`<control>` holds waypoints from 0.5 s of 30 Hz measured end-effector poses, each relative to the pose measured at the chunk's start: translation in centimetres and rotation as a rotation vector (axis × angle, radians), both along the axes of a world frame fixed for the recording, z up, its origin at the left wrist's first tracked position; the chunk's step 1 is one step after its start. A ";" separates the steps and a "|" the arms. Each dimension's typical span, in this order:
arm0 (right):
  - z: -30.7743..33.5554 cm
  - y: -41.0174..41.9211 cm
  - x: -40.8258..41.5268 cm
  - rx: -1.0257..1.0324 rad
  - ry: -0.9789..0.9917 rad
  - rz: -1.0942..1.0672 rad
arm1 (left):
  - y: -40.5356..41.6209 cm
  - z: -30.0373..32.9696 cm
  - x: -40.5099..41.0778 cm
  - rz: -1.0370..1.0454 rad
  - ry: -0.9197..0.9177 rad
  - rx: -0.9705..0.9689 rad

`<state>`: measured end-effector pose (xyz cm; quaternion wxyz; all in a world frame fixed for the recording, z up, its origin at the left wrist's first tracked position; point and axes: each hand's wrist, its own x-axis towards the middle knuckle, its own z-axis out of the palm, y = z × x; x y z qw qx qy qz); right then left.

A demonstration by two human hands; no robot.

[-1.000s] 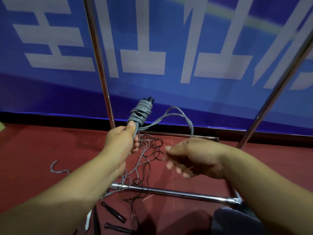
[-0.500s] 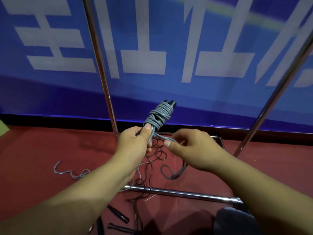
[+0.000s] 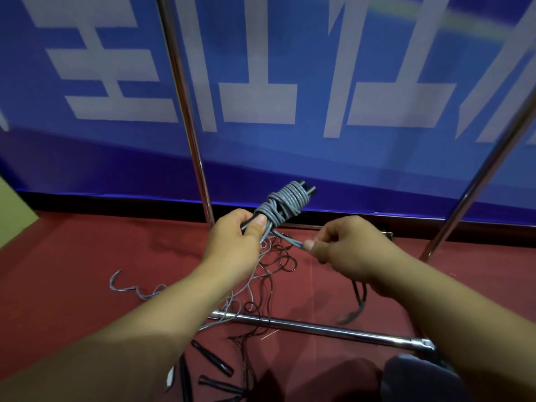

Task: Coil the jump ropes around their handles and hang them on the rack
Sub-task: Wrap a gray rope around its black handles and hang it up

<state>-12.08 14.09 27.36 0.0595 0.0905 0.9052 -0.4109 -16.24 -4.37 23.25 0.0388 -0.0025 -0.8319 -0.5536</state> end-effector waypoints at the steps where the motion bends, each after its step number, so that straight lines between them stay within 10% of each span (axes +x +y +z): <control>1: 0.1 0.1 0.0 0.016 -0.020 0.014 | -0.1 0.0 0.0 -0.006 0.002 -0.011; 6: 0.3 -0.3 0.3 0.106 -0.195 0.201 | 0.0 0.1 -0.1 -0.013 0.039 -0.051; 15: 1.2 -1.2 0.6 -0.543 -0.441 0.324 | -0.4 0.2 -0.1 -0.017 0.158 -0.248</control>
